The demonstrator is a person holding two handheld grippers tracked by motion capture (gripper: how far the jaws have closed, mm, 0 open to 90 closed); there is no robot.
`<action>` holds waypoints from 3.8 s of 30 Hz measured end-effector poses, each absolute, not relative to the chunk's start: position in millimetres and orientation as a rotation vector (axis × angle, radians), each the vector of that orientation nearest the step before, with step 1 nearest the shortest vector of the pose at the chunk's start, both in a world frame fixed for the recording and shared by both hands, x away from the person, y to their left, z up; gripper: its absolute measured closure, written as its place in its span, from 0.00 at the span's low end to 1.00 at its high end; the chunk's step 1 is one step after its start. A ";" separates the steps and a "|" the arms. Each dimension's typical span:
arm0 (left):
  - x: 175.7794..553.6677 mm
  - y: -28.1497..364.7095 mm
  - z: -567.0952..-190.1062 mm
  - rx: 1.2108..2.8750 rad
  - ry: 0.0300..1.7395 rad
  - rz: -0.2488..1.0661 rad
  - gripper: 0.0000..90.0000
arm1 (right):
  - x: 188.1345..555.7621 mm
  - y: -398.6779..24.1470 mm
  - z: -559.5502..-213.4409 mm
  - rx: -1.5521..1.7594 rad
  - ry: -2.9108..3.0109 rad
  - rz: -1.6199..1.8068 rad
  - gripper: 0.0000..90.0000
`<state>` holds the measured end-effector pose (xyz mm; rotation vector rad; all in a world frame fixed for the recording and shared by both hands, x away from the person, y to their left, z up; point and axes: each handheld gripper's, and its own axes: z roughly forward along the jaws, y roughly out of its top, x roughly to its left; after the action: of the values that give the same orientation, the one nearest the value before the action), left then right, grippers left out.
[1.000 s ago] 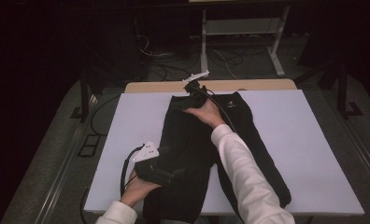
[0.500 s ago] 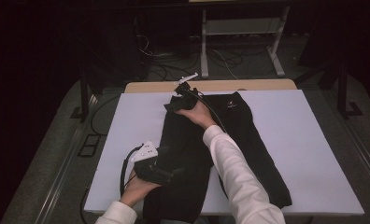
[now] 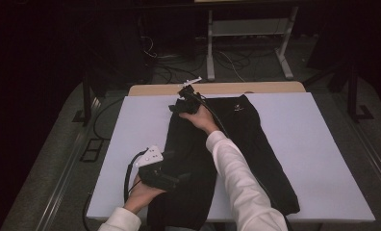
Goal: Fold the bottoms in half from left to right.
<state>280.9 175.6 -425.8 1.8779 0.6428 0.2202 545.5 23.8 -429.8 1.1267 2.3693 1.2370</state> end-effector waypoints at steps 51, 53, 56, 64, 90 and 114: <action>277.9 196.2 -418.8 1.918 0.811 0.236 0.00 | 540.0 25.6 -440.4 1.197 2.350 1.122 0.96; 276.3 197.9 -419.4 1.938 0.817 0.233 0.00 | 538.6 23.4 -438.7 1.213 2.348 1.146 0.96; 273.8 200.5 -420.2 1.958 0.823 0.236 0.00 | 534.5 21.6 -436.7 1.197 2.354 1.164 0.96; 269.2 212.1 -420.1 2.024 0.837 0.238 0.00 | 526.1 12.5 -432.3 1.186 2.319 1.209 0.96; 255.3 242.7 -439.2 2.036 0.948 0.110 0.00 | 519.2 1.1 -424.0 1.180 2.264 1.273 0.96; 253.5 261.6 -449.8 2.067 0.903 -0.088 0.34 | 519.3 1.4 -425.2 1.169 2.264 1.267 0.96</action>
<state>253.5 261.6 -449.8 2.0666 0.9032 -0.0883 519.3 1.4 -425.2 1.1686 2.2639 1.2666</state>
